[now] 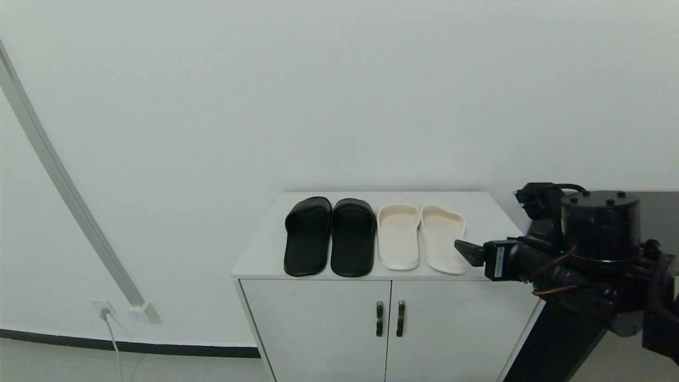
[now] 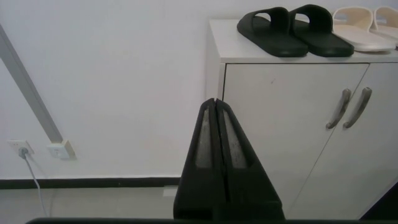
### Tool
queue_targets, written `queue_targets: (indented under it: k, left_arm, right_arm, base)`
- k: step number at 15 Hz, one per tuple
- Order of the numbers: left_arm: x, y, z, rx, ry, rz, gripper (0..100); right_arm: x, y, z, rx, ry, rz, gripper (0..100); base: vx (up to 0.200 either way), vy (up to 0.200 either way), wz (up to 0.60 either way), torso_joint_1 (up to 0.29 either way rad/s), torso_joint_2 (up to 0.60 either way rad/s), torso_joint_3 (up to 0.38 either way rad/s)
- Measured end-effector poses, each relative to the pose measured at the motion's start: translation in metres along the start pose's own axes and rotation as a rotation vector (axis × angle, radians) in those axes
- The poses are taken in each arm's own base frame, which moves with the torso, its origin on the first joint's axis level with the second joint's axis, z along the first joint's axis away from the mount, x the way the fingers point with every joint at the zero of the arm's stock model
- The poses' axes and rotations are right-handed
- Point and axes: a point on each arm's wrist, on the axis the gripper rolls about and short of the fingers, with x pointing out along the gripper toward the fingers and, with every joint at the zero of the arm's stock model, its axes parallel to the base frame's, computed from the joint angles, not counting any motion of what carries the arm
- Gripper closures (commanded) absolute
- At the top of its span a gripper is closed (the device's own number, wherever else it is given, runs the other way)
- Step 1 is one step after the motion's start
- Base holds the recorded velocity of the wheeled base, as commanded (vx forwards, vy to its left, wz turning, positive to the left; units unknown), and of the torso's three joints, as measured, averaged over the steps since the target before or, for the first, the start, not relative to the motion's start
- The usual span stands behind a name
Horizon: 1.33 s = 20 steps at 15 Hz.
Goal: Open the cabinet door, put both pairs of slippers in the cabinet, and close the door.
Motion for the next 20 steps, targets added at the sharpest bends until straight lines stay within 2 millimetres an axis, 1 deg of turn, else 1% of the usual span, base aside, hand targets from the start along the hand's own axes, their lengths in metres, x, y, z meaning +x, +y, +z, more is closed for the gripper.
queue_targets:
  k: [2, 4, 7, 9, 13, 16, 20]
  left_arm:
    - [0.0, 0.0, 0.0, -0.001, 0.0, 0.0, 100]
    - [0.0, 0.0, 0.0, -0.001, 0.0, 0.0, 100]
    - [0.0, 0.0, 0.0, -0.001, 0.0, 0.0, 100]
    - [0.0, 0.0, 0.0, -0.001, 0.0, 0.0, 100]
    - [0.0, 0.0, 0.0, -0.001, 0.0, 0.0, 100]
    - [0.0, 0.0, 0.0, -0.001, 0.0, 0.001, 100]
    - [0.0, 0.0, 0.0, -0.002, 0.0, 0.0, 100]
  right_arm:
    - [0.013, 0.019, 0.013, -0.007, -0.024, 0.0, 0]
    - [0.028, 0.036, 0.024, -0.021, -0.01, -0.002, 0]
    - [0.058, 0.055, 0.029, -0.029, -0.019, -0.081, 0]
    - [0.077, 0.064, 0.026, -0.034, -0.029, -0.135, 0]
    - [0.103, 0.076, 0.014, -0.041, -0.02, -0.172, 0]
    - [0.116, 0.08, 0.007, -0.036, -0.01, -0.177, 0]
    - [0.131, 0.082, 0.005, -0.026, -0.02, -0.186, 0]
  base:
    - [0.0, 0.0, 0.0, 0.0, 0.0, 0.0]
    - [0.0, 0.0, 0.0, 0.0, 0.0, 0.0]
    - [0.0, 0.0, 0.0, 0.0, 0.0, 0.0]
    - [0.0, 0.0, 0.0, 0.0, 0.0, 0.0]
    - [0.0, 0.0, 0.0, 0.0, 0.0, 0.0]
    - [0.0, 0.0, 0.0, 0.0, 0.0, 0.0]
    - [0.0, 0.0, 0.0, 0.0, 0.0, 0.0]
